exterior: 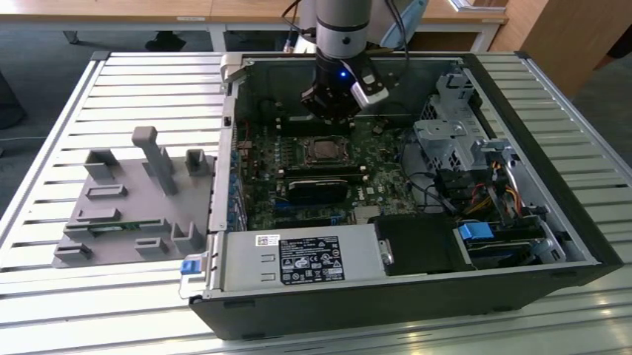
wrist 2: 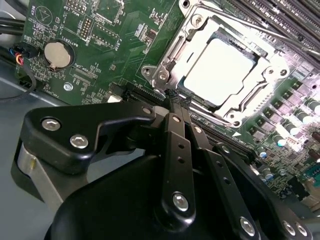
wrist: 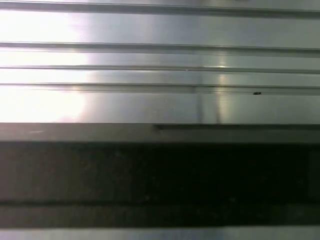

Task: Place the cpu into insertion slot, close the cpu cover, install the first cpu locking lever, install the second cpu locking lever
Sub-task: 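Install the second cpu locking lever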

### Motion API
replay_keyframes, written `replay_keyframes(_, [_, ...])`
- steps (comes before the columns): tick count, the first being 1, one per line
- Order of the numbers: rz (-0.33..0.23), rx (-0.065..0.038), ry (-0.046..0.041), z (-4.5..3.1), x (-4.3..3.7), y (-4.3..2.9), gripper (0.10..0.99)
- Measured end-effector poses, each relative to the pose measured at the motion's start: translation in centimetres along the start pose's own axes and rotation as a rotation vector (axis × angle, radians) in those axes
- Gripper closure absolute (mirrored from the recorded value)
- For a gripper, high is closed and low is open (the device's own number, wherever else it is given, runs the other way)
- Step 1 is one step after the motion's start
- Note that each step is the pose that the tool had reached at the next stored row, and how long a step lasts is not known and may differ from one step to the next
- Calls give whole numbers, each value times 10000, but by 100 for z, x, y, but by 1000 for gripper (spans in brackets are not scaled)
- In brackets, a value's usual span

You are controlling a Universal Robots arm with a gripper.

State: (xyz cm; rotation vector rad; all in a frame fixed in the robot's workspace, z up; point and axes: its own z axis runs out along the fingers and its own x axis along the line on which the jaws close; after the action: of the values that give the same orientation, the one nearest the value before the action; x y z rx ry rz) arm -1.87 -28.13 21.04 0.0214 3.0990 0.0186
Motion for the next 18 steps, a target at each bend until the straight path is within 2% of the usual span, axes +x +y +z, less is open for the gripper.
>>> replay_keyframes(18, [0, 0, 1, -2, -2, -122, 965])
